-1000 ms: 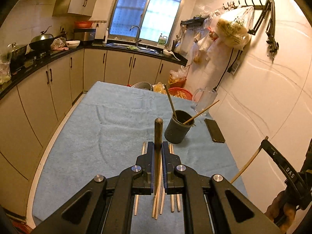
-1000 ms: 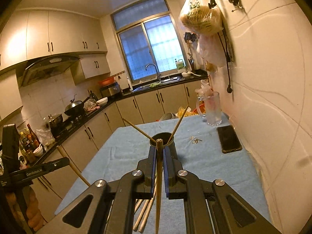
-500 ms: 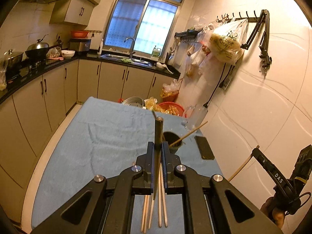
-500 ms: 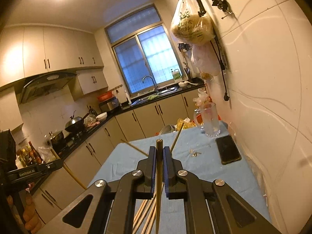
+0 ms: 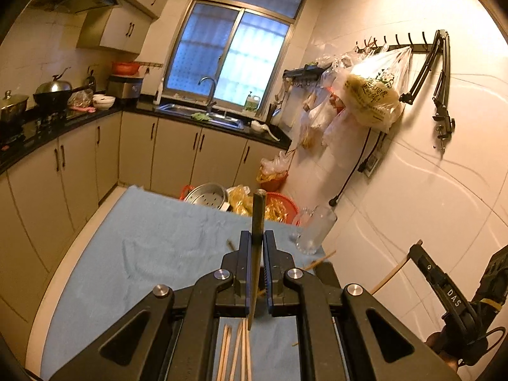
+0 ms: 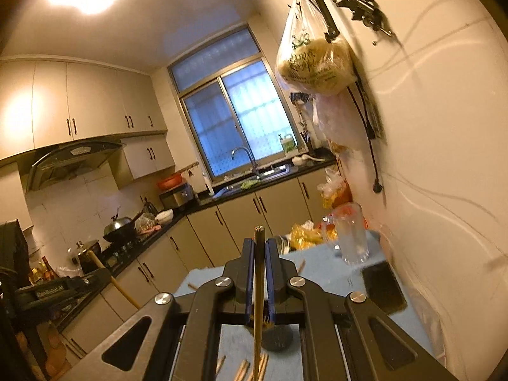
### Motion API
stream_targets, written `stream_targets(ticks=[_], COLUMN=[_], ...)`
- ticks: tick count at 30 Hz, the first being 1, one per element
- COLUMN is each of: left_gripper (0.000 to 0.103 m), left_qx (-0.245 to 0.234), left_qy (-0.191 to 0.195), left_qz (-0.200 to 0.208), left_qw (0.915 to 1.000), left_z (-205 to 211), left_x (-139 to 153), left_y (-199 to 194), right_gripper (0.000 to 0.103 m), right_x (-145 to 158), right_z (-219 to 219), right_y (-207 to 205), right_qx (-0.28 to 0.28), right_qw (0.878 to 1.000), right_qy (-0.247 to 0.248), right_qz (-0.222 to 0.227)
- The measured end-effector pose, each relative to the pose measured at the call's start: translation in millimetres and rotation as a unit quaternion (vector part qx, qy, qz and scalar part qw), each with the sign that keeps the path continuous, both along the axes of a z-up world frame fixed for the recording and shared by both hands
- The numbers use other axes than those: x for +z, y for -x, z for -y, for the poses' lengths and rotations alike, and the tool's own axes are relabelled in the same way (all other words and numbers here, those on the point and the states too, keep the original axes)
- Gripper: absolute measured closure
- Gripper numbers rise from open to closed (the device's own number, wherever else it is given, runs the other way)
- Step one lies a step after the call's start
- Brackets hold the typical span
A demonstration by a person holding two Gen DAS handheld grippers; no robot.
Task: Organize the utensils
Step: 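Raise the left tool's chopstick over the cup while the right tool carries its own there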
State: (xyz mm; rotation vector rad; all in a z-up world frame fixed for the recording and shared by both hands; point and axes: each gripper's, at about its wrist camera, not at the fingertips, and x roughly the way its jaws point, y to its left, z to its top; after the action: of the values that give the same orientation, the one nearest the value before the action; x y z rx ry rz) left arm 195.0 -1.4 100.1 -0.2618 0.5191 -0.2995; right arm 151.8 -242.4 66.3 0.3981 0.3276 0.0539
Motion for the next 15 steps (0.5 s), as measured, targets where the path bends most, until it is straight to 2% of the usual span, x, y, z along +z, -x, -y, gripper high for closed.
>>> stream_targets(ticks=[7,10,15], left_gripper=[0.096,0.096,0.096], left_qx=[0.008,0.003,0.008], left_qy=[0.007,0.014,0.013], left_qz=[0.011,0.014,0.008], left_qw=[0.9999,0.9998,0.9999], left_z=[19,26,33], left_x=[1,-3,-14], left_y=[-36,-49,-65], right_gripper=[0.095,0.095,0.095], right_x=[9,7,3], right_z=[0,-11,-17], right_y=[-37,-53,-72], right_qx=[-0.019,-0.026,-0.031], right_qw=[1.0,0.999,0.999], right_qy=[-0.005,0.022,0.029], right_qz=[0.023,0.025,0.029])
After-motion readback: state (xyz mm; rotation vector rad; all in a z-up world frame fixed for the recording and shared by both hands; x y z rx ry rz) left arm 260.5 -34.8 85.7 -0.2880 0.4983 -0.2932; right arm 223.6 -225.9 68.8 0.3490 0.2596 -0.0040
